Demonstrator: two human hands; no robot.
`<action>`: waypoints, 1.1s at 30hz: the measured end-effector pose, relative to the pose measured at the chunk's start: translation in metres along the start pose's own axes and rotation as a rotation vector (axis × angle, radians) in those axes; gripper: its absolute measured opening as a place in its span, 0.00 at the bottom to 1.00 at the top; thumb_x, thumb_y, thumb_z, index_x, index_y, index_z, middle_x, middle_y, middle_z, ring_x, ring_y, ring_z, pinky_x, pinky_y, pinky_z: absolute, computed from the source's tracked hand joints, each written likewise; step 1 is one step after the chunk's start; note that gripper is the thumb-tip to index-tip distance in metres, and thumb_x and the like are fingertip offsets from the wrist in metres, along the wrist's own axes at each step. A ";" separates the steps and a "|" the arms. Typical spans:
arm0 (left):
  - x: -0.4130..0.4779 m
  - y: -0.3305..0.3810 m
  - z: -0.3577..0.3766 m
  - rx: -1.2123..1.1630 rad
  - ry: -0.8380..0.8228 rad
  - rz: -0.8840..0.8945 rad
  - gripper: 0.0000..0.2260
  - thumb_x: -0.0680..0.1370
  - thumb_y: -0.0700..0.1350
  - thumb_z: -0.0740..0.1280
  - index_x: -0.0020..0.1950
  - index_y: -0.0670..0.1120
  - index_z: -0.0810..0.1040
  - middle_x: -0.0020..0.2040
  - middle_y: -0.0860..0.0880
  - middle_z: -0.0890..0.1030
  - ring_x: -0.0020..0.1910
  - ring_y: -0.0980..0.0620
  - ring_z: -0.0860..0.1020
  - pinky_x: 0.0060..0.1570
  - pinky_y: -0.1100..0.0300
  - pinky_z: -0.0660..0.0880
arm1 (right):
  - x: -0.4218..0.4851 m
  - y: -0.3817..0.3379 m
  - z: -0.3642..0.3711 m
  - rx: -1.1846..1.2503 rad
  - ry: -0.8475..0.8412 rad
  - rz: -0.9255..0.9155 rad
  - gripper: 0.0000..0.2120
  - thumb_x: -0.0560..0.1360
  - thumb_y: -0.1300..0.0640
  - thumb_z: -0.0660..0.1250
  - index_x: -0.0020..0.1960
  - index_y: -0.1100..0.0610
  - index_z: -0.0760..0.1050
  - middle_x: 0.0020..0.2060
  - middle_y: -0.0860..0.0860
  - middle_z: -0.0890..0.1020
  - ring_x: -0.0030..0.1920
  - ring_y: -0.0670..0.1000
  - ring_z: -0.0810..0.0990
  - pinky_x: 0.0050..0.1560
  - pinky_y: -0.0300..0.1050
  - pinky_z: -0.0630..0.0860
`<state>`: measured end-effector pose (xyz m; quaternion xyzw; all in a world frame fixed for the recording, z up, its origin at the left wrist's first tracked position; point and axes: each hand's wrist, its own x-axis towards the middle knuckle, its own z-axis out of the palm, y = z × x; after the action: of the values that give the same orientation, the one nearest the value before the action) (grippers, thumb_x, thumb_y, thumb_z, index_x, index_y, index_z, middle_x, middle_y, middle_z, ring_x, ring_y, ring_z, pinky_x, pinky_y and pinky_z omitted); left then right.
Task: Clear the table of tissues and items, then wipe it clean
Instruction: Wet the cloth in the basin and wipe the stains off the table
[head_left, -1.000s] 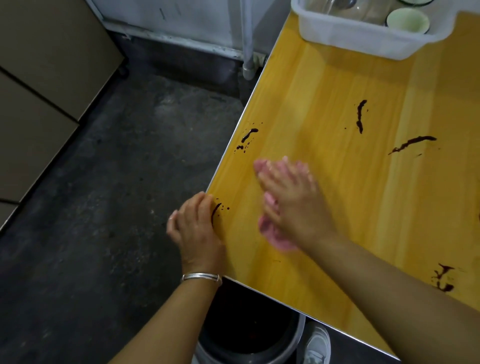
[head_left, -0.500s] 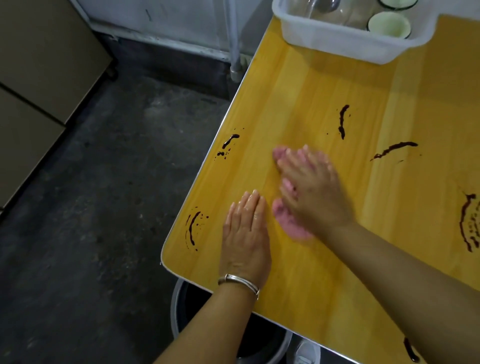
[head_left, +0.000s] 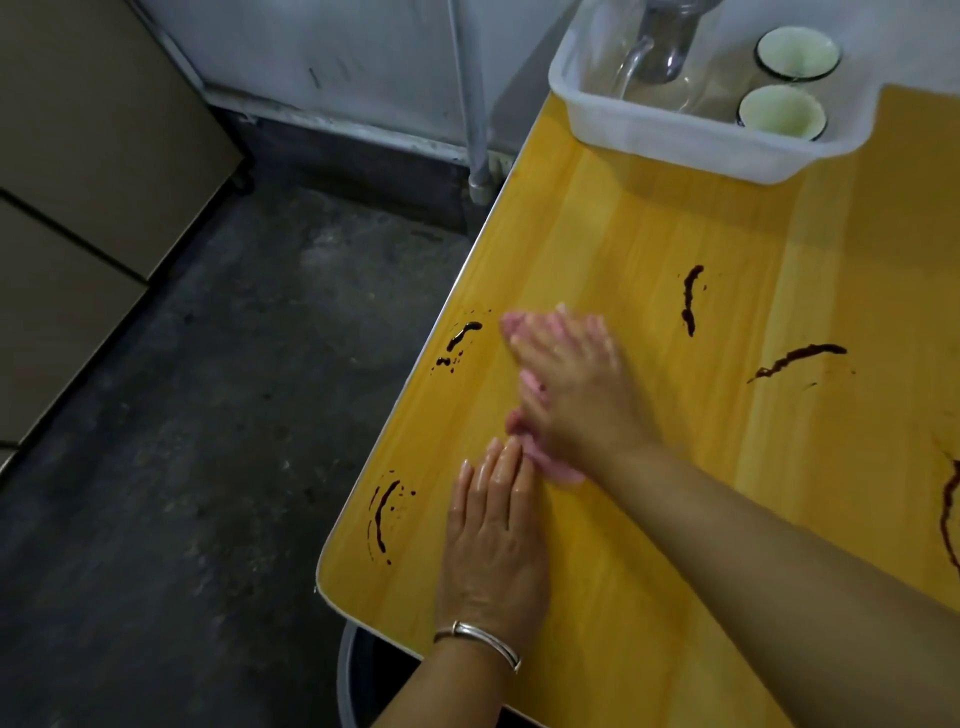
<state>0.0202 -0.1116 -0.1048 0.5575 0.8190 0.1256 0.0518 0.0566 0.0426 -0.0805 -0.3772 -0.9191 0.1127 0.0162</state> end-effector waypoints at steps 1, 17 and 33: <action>0.000 0.000 -0.001 0.000 -0.005 0.002 0.22 0.74 0.42 0.54 0.69 0.44 0.64 0.68 0.46 0.70 0.70 0.49 0.61 0.70 0.51 0.52 | -0.014 -0.002 0.001 0.003 0.003 -0.082 0.25 0.77 0.47 0.51 0.73 0.52 0.62 0.72 0.52 0.66 0.74 0.56 0.59 0.74 0.55 0.51; -0.004 -0.004 0.003 0.044 0.028 -0.005 0.21 0.74 0.42 0.52 0.68 0.45 0.63 0.68 0.47 0.65 0.69 0.49 0.61 0.71 0.53 0.49 | -0.057 0.017 -0.003 -0.036 -0.022 -0.084 0.26 0.75 0.47 0.49 0.71 0.52 0.65 0.71 0.50 0.68 0.73 0.54 0.61 0.73 0.57 0.56; 0.083 0.022 0.022 0.071 0.202 0.045 0.19 0.72 0.40 0.55 0.63 0.43 0.67 0.61 0.44 0.74 0.64 0.46 0.64 0.66 0.46 0.62 | 0.034 0.082 -0.016 0.074 0.228 0.719 0.25 0.81 0.52 0.53 0.75 0.59 0.54 0.73 0.55 0.59 0.75 0.56 0.52 0.74 0.56 0.45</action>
<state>0.0137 -0.0235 -0.1160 0.5618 0.8112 0.1533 -0.0533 0.0907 0.1262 -0.0850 -0.6850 -0.7156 0.1014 0.0915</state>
